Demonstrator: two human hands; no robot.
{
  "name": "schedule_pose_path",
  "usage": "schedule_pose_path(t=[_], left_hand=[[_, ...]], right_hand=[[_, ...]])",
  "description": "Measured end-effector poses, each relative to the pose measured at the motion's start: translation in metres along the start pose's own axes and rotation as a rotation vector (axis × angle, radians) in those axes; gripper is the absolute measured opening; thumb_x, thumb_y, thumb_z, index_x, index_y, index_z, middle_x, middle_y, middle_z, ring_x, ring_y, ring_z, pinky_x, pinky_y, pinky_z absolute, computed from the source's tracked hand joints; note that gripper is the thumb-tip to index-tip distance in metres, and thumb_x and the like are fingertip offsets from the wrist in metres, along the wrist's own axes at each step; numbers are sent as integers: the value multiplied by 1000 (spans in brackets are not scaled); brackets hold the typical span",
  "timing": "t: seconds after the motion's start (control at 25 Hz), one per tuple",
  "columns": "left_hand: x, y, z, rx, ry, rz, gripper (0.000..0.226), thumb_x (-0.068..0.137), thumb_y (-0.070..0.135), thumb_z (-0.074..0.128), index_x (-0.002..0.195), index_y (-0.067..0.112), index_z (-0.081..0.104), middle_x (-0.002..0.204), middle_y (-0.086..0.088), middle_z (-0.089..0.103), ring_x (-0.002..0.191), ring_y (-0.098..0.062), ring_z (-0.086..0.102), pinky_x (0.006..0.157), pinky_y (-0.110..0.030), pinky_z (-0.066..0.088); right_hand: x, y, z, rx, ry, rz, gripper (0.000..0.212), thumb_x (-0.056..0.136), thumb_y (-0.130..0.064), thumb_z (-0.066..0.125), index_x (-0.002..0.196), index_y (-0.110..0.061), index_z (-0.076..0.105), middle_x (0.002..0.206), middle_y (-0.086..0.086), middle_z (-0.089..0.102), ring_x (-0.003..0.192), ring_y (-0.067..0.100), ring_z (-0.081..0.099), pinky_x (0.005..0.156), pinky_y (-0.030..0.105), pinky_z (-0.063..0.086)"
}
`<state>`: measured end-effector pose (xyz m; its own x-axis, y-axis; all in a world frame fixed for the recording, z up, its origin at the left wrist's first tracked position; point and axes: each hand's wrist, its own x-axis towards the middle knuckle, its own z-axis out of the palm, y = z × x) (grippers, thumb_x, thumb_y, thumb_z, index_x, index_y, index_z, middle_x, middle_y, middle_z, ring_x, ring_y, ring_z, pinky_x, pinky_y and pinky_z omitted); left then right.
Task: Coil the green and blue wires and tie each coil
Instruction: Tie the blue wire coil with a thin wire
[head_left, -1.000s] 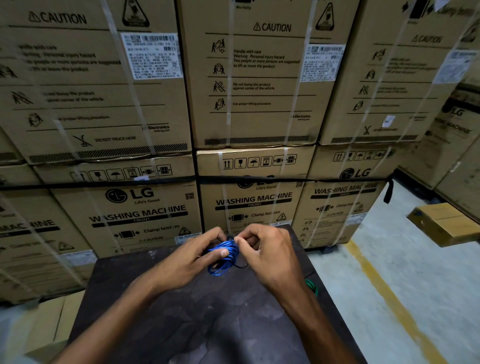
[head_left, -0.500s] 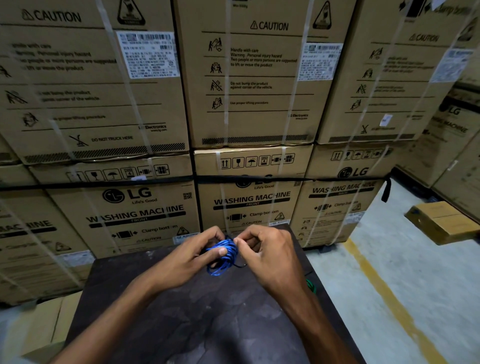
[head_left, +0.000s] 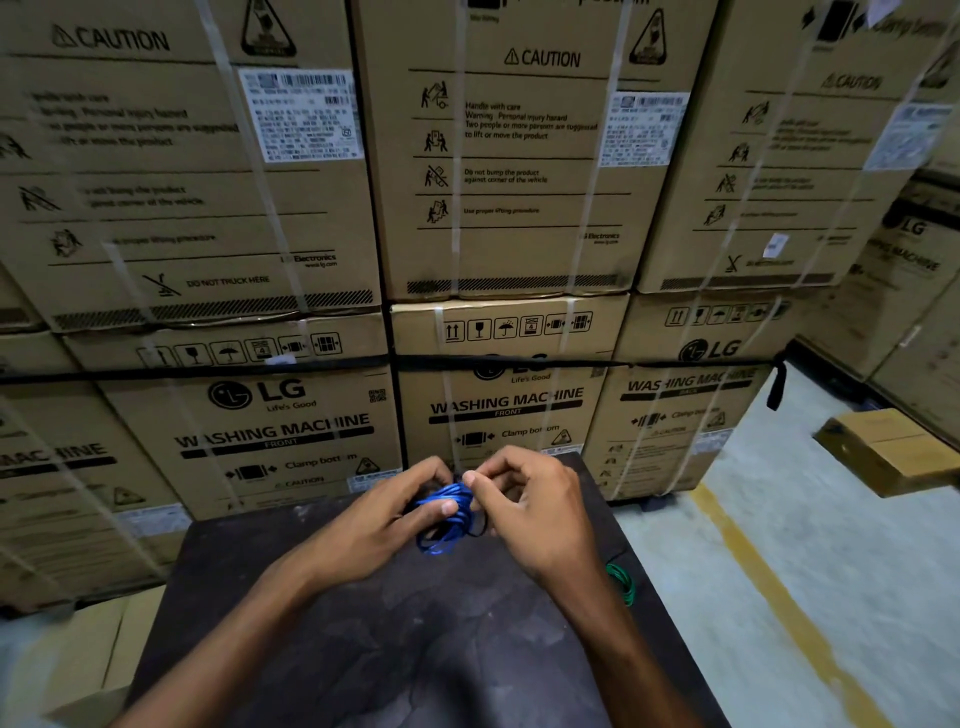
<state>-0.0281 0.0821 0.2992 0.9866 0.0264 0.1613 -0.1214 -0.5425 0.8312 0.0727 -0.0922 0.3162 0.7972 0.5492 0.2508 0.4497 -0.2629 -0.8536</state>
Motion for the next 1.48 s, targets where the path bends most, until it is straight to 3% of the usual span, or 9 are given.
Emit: schedule_pose_path(t=[0.16, 0.32, 0.48, 0.6, 0.72, 1.04, 1.24, 1.36, 1.48], left_hand=[[-1, -2, -4, 13, 7, -12, 10, 104, 33, 55, 102, 23, 54, 83, 2, 62, 75, -6, 51, 68, -32, 43], [1, 0, 0, 29, 0, 12, 11, 104, 35, 55, 101, 25, 54, 85, -1, 61, 76, -7, 51, 69, -36, 45], [-1, 0, 0, 47, 10, 4, 12, 104, 36, 55, 103, 24, 55, 88, -1, 65, 78, -23, 58, 73, -44, 49], [-4, 1, 0, 19, 25, 0, 10, 104, 34, 55, 108, 25, 54, 90, -2, 67, 78, -15, 58, 72, -40, 49], [-4, 2, 2, 37, 20, -1, 13, 105, 35, 54, 111, 24, 53, 92, -5, 67, 83, -28, 60, 76, -46, 50], [-6, 1, 3, 66, 29, -18, 19, 105, 38, 53, 113, 21, 52, 93, -7, 66, 86, -35, 60, 77, -54, 50], [-6, 5, 6, 97, 43, -22, 18, 105, 41, 52, 110, 24, 52, 88, -3, 66, 81, -31, 60, 75, -51, 50], [-6, 5, 8, 88, 52, -37, 17, 104, 44, 52, 106, 27, 51, 83, -5, 65, 73, -21, 57, 70, -50, 48], [-7, 5, 12, 84, 59, -53, 16, 104, 43, 53, 105, 27, 51, 80, -7, 65, 71, -12, 52, 67, -48, 47]], right_hand=[[-6, 4, -5, 300, -110, 95, 10, 88, -8, 71, 82, -16, 74, 66, 10, 72, 54, 21, 67, 52, 37, 59], [-4, 4, -1, 277, -69, 96, 12, 87, -5, 73, 80, -15, 74, 64, 8, 70, 52, 21, 67, 55, 48, 62], [-2, 7, 2, 242, -36, 109, 10, 84, -10, 72, 77, -17, 74, 63, 4, 70, 51, 21, 69, 56, 55, 61], [-2, 11, 1, 257, -58, 118, 7, 83, -11, 71, 78, -15, 74, 65, 11, 71, 51, 23, 69, 57, 58, 60], [-5, 12, 0, 236, -65, 114, 8, 82, -11, 71, 78, -17, 75, 63, 5, 70, 51, 18, 68, 58, 56, 61], [-1, 13, -3, 251, -97, 112, 6, 82, -15, 69, 78, -17, 74, 63, 2, 71, 54, 18, 69, 59, 57, 61], [-4, 13, -1, 177, -94, 103, 10, 86, -11, 71, 79, -18, 74, 63, 1, 69, 53, 14, 68, 58, 51, 62], [-2, 17, -3, 94, -90, 82, 11, 86, -14, 68, 81, -22, 73, 67, 2, 71, 58, 17, 69, 59, 44, 62], [-6, 17, -4, 218, -106, 122, 10, 89, -11, 66, 83, -18, 71, 70, 8, 73, 54, 17, 67, 56, 38, 59]])
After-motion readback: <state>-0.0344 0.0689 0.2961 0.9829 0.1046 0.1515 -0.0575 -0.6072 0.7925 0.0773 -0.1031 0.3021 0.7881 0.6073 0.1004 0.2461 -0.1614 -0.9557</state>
